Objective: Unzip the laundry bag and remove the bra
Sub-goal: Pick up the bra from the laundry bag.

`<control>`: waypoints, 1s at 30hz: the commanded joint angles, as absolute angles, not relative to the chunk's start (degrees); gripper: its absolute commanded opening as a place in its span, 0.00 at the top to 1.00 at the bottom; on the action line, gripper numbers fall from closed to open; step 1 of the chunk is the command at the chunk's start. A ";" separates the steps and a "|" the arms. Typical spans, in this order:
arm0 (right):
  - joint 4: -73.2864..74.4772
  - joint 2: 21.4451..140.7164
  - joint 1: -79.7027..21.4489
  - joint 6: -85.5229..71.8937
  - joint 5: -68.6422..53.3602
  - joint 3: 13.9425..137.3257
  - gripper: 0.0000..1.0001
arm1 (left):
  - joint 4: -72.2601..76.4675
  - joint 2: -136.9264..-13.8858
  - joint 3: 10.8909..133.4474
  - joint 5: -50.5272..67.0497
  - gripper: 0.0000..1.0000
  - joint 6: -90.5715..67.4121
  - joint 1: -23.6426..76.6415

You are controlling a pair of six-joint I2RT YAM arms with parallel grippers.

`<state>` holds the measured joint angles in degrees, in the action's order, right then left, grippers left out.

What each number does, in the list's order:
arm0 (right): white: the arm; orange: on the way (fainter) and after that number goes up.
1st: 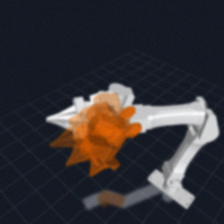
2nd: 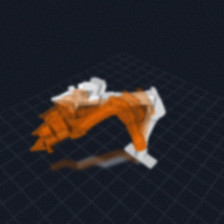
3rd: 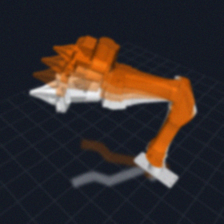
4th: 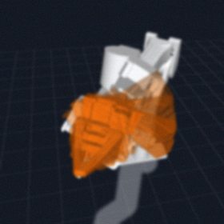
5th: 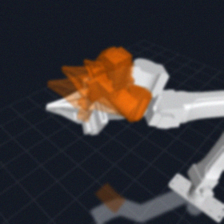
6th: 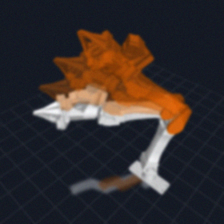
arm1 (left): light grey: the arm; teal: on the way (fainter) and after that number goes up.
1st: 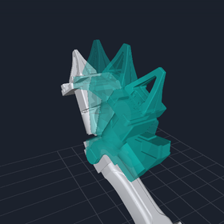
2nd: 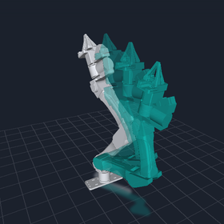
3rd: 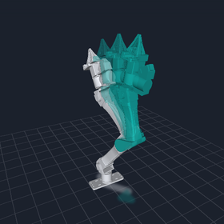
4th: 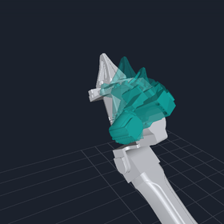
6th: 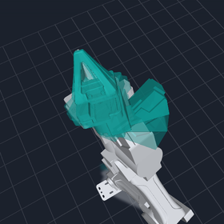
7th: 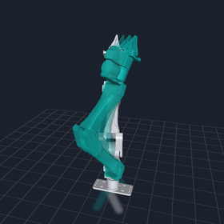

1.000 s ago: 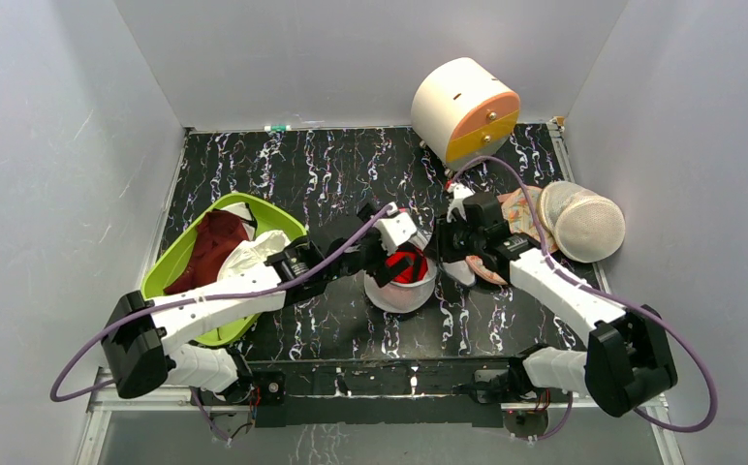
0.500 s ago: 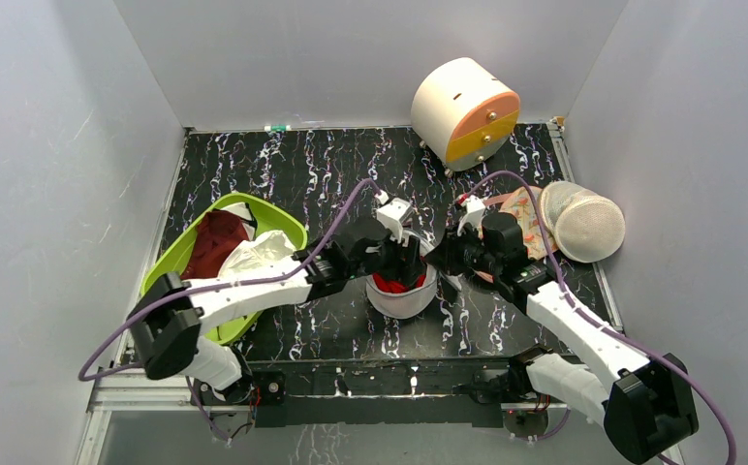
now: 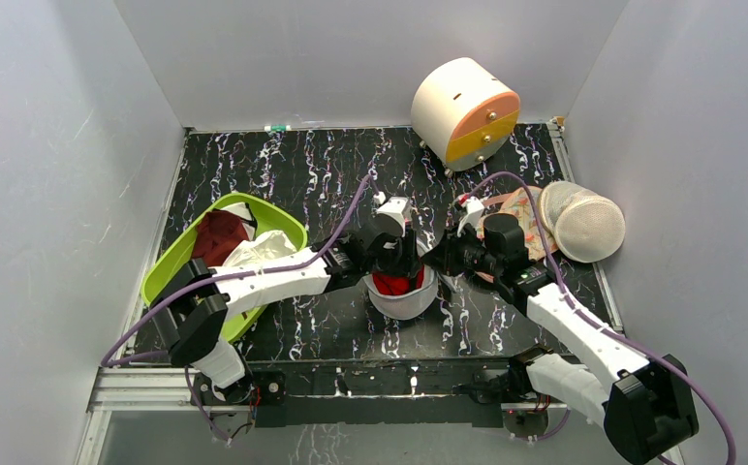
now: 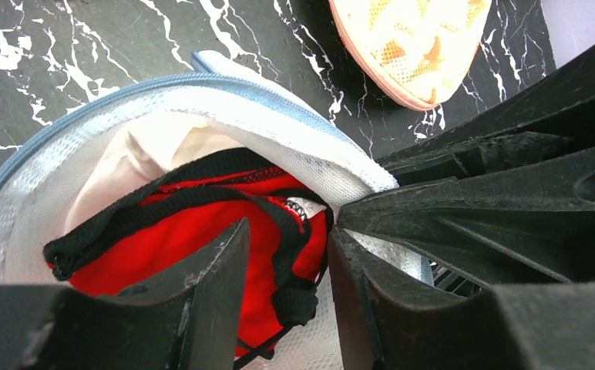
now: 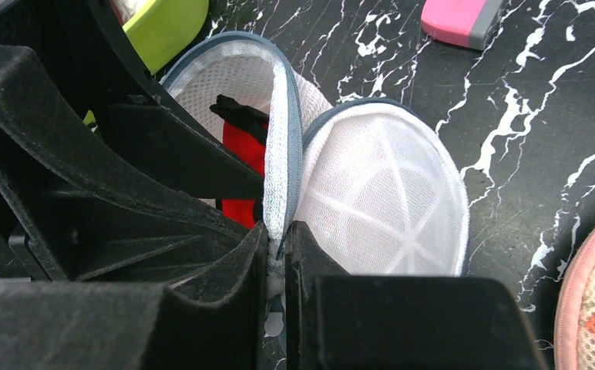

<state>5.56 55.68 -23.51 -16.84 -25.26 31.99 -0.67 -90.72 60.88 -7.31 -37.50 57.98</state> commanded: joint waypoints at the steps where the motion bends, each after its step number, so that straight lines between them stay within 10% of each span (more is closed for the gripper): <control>1: 0.64 53.85 -23.64 -17.37 -26.93 31.65 1.00 | -1.22 -92.41 64.51 -6.57 0.63 -38.76 58.26; 19: 0.58 53.12 -23.64 -17.79 -26.58 30.45 1.00 | 1.09 -91.04 62.32 -3.08 0.99 -37.04 58.36; 30: -1.58 55.66 -23.72 -18.21 -27.13 28.54 1.00 | 1.35 -79.68 59.02 -2.93 1.00 -37.66 58.29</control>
<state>2.83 55.02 -23.51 -17.93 -26.09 29.32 -0.12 -86.65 59.07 -3.53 -37.56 58.00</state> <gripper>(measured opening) 0.081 0.011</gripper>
